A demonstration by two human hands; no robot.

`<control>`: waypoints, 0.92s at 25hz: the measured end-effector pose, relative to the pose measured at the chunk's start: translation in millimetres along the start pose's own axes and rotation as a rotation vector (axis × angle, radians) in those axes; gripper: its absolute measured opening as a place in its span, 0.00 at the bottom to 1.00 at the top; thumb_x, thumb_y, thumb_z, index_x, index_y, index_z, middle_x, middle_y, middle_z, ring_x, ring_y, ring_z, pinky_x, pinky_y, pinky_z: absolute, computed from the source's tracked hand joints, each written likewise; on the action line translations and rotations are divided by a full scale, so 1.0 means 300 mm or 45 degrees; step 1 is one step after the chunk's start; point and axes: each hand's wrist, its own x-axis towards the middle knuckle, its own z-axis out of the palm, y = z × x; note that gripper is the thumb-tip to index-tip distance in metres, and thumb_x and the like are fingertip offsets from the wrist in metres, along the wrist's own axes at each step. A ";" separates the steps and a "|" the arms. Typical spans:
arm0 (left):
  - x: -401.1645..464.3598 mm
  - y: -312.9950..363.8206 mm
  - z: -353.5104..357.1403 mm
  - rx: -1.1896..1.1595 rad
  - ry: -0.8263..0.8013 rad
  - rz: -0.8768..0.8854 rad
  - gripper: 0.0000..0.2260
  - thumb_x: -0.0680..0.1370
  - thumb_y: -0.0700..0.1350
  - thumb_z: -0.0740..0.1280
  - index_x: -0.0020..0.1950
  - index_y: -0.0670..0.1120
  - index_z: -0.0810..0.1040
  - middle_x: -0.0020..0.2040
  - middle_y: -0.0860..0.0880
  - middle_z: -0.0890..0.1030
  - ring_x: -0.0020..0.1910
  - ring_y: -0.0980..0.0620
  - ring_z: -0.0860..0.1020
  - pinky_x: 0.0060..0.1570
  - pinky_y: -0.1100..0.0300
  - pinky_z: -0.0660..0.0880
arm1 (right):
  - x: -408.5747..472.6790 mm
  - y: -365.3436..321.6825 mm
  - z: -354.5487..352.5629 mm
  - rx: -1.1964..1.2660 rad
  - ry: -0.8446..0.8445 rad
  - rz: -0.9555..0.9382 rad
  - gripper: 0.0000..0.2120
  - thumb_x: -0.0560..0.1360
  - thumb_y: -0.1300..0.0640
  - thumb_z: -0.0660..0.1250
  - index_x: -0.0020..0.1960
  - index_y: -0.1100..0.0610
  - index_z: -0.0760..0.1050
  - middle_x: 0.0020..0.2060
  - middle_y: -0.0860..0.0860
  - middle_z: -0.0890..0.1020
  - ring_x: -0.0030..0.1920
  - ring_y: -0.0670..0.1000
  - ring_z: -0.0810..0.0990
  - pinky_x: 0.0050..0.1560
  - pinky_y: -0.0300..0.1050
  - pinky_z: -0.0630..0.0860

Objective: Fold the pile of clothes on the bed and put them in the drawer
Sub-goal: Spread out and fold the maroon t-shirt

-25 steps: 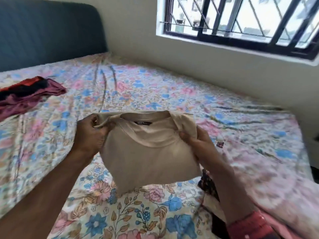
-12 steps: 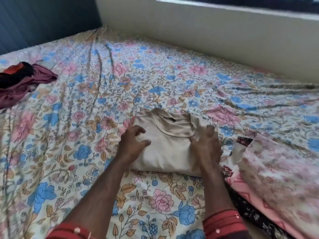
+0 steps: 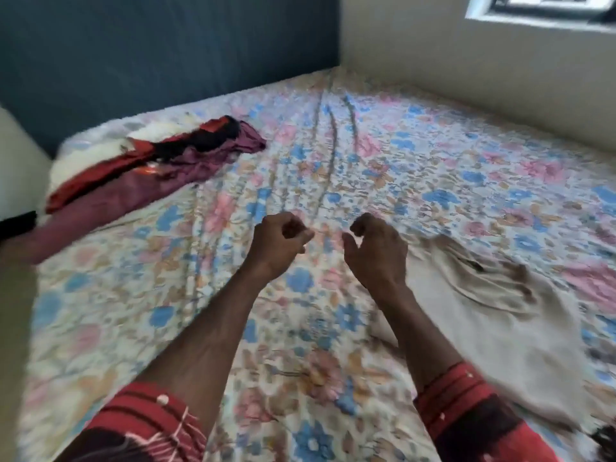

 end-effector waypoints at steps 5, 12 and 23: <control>0.003 -0.177 -0.486 0.129 0.335 -0.184 0.09 0.81 0.42 0.71 0.43 0.38 0.81 0.38 0.44 0.84 0.33 0.53 0.82 0.36 0.64 0.76 | 0.105 -0.416 0.313 -0.071 -0.294 -0.420 0.09 0.81 0.49 0.64 0.47 0.53 0.77 0.41 0.52 0.84 0.45 0.59 0.83 0.48 0.51 0.74; 0.044 -0.499 -1.051 0.106 0.665 -0.374 0.10 0.81 0.39 0.69 0.39 0.41 0.79 0.38 0.41 0.84 0.29 0.53 0.80 0.27 0.64 0.70 | 0.173 -0.909 0.793 -0.127 -0.450 -0.818 0.10 0.80 0.48 0.64 0.50 0.54 0.79 0.46 0.55 0.86 0.47 0.61 0.84 0.49 0.51 0.76; 0.062 -0.852 -1.249 -0.062 0.705 -0.543 0.04 0.80 0.35 0.68 0.47 0.36 0.81 0.40 0.40 0.85 0.31 0.52 0.80 0.25 0.69 0.70 | 0.385 -1.247 1.357 -0.148 -0.472 -0.670 0.09 0.80 0.62 0.65 0.56 0.55 0.82 0.47 0.55 0.84 0.43 0.58 0.84 0.44 0.56 0.84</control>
